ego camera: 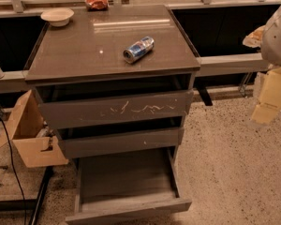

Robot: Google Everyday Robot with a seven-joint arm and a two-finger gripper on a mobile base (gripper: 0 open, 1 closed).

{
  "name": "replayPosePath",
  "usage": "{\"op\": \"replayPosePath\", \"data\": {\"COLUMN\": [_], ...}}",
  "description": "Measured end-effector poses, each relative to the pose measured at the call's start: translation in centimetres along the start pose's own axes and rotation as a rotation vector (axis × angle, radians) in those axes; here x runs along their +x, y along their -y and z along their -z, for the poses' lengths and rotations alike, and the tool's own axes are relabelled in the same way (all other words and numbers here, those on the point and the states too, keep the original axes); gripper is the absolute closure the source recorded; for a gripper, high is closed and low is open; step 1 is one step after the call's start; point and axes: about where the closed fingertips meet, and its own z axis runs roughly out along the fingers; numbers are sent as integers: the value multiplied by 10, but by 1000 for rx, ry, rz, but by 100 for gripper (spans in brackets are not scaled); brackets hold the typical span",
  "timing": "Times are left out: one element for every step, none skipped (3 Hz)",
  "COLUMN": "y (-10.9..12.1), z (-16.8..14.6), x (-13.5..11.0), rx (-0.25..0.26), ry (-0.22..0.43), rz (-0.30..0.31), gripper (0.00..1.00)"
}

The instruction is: Place redbull can into bottom drawer

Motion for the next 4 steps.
{"op": "replayPosePath", "data": {"y": [5, 24, 52, 87], "z": [1, 5, 0, -11], "x": [-3, -18, -44, -79], "rx": [14, 68, 106, 158], "ry": [7, 35, 50, 46], "rz": [13, 71, 186, 342], "gripper": [0, 0, 0, 0]}}
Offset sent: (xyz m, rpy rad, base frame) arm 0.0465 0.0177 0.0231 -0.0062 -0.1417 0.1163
